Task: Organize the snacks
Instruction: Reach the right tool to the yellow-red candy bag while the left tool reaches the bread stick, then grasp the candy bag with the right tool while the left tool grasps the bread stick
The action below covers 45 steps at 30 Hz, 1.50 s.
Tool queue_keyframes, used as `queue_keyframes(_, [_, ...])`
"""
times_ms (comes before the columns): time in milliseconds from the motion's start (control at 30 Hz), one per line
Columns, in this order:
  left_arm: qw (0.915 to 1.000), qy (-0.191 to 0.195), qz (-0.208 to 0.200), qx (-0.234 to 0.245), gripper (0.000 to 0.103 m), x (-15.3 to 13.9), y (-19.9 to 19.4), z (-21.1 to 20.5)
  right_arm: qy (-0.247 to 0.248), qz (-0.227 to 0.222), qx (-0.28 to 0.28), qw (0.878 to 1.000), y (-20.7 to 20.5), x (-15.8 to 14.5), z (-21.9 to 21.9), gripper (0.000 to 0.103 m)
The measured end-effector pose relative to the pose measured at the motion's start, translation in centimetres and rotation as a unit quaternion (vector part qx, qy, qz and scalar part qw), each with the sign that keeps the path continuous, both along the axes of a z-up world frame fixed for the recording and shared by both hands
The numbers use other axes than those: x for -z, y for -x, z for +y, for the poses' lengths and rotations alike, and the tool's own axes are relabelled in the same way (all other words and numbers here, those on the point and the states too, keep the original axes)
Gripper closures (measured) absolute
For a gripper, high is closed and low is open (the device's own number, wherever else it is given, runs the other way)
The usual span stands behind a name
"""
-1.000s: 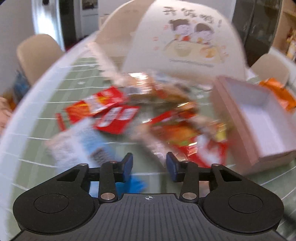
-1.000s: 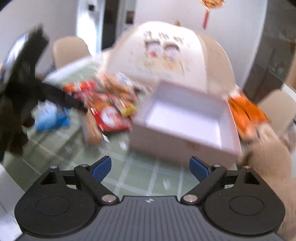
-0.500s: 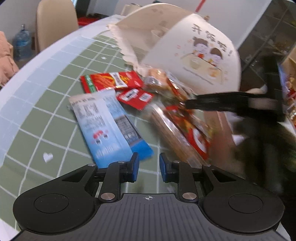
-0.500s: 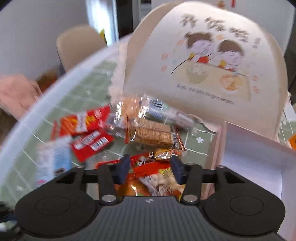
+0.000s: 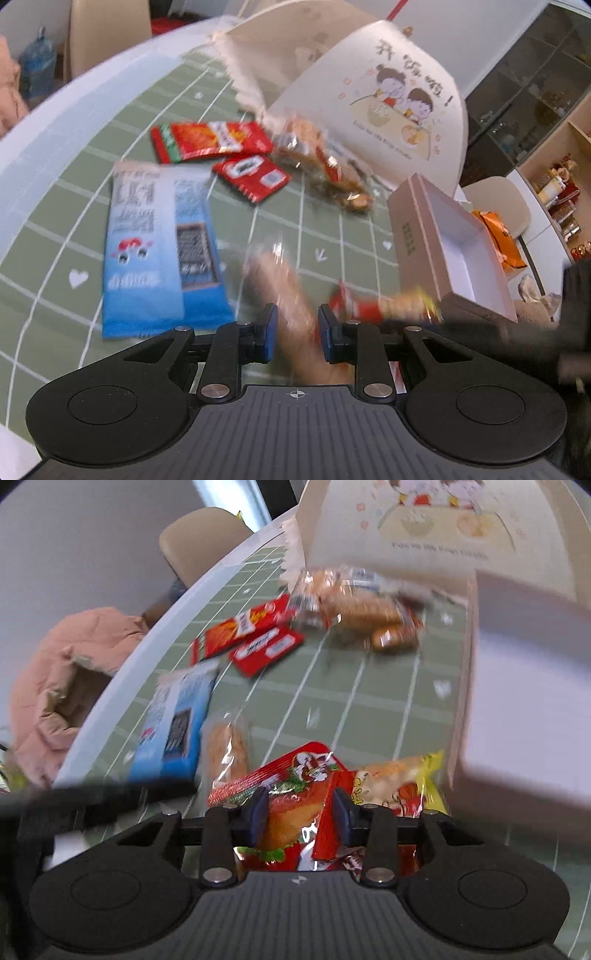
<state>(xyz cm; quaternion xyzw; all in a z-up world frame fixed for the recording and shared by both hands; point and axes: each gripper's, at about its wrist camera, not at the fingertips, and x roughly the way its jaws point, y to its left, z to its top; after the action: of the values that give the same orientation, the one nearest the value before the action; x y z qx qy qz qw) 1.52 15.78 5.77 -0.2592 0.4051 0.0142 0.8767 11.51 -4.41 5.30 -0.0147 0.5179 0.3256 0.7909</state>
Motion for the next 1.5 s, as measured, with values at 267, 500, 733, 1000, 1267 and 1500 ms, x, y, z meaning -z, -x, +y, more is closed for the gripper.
queue_keyframes(267, [0.9979, -0.045, 0.011, 0.044, 0.076, -1.2, -0.1, -2.1, 0.064, -0.063, 0.033, 0.995, 4.7, -0.4, -5.9, 0.056])
queue_keyframes(500, [0.9961, -0.073, 0.050, 0.005, 0.075, 0.5, 0.0, -2.1, 0.084, -0.105, 0.093, 0.987, 4.9, -0.8, -8.7, 0.042])
queue_keyframes(733, [0.9913, -0.107, 0.058, 0.051, 0.063, 1.2, -2.7, -4.5, 0.074, -0.128, 0.109, 0.983, 4.8, -1.1, -7.0, 0.040])
queue_keyframes(1000, [0.9778, -0.139, 0.060, 0.145, 0.060, 1.4, -0.9, -6.9, 0.102, -0.104, 0.138, 0.980, 3.2, 1.1, -7.9, 0.036])
queue_keyframes(1267, [0.9804, -0.145, 0.074, 0.111, 0.051, 1.6, 0.2, -3.8, 0.126, -0.100, 0.145, 0.976, 4.0, 2.0, -9.3, 0.035])
queue_keyframes(1500, [0.9804, -0.125, 0.086, 0.126, 0.056, 1.9, 0.7, -4.5, 0.106, -0.126, 0.124, 0.978, 4.9, 1.1, -9.0, 0.034])
